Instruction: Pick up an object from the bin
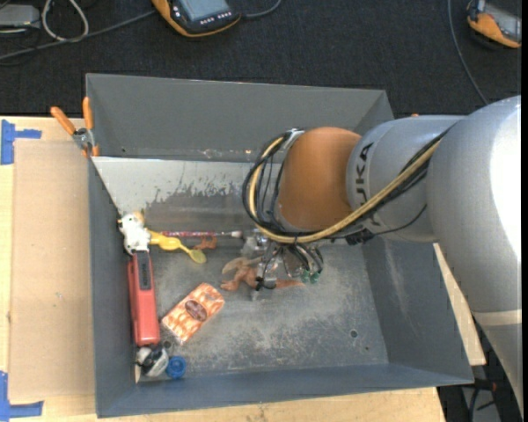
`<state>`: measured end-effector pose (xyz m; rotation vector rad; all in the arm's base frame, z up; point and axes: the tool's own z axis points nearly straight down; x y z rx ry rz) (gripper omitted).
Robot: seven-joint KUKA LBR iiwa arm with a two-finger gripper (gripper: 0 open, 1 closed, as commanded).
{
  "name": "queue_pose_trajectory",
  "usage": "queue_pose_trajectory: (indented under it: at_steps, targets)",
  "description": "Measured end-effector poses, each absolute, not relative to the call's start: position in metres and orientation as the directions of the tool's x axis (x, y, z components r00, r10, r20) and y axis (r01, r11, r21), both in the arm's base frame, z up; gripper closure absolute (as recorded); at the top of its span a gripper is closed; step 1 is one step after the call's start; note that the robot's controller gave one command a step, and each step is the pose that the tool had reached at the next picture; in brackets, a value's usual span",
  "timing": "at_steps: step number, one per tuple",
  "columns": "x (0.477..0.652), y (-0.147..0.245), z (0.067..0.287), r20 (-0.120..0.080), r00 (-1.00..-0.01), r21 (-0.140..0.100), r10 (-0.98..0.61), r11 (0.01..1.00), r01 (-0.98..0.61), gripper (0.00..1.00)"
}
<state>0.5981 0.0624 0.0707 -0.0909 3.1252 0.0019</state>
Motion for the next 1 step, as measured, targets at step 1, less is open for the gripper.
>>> queue_pose_trajectory:
  at_steps: [1]
  targets:
    - [0.5997,0.064,0.1285,-0.007,-0.995,0.0,-0.1,0.995,-0.1,1.0]
